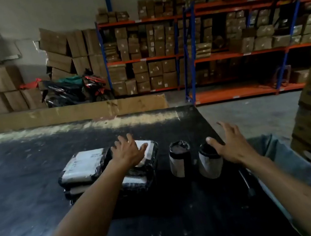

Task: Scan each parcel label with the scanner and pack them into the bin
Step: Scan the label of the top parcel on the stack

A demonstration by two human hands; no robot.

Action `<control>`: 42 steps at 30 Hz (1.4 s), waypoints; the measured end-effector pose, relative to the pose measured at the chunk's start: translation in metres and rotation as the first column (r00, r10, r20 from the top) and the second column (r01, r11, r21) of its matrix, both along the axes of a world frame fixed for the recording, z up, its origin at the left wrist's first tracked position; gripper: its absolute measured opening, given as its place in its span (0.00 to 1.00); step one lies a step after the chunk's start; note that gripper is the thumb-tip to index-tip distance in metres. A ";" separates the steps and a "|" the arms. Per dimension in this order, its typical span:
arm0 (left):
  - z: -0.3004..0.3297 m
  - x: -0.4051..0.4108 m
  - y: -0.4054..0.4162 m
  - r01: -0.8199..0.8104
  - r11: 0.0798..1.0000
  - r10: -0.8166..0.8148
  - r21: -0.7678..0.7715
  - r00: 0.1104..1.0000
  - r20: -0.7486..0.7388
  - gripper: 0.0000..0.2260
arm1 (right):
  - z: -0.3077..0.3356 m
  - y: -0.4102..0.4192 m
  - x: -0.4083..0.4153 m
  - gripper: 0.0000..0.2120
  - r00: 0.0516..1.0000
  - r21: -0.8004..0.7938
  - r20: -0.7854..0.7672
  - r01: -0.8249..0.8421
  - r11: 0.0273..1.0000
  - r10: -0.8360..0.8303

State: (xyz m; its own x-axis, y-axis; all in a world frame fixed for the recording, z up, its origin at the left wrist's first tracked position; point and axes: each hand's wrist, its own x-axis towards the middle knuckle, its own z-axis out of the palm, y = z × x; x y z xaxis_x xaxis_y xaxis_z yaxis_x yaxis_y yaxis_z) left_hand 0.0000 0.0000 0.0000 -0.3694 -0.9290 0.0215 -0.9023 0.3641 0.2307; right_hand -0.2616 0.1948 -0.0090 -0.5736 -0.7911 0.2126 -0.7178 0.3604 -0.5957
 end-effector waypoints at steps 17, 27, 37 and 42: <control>-0.028 -0.003 -0.069 -0.122 0.940 0.115 0.318 0.993 0.039 0.54 | -0.135 0.003 -0.090 0.40 0.931 0.306 0.309 0.096 0.947 -0.194; -0.014 0.001 -0.056 -0.029 0.961 0.040 0.275 0.999 -0.037 0.52 | -0.110 -0.023 -0.120 0.09 0.790 0.029 0.576 0.237 0.971 -0.210; -0.024 0.026 -0.044 0.156 0.914 0.095 0.375 0.816 -0.570 0.28 | 0.000 -0.045 -0.041 0.09 0.733 -0.239 0.673 0.095 0.966 0.095; -0.043 0.043 -0.019 0.056 0.963 0.153 0.262 0.689 -0.709 0.33 | 0.002 -0.058 0.050 0.16 0.657 -0.257 0.711 -0.092 0.962 0.252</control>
State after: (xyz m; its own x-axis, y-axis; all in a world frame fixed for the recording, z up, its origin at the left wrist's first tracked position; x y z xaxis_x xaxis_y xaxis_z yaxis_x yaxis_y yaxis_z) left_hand 0.0427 -0.0187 -0.0434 -0.2911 -0.9562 0.0321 -0.4340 0.1619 0.8862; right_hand -0.2119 0.1373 -0.0069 -0.4633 -0.8838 -0.0652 -0.0584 0.1039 -0.9929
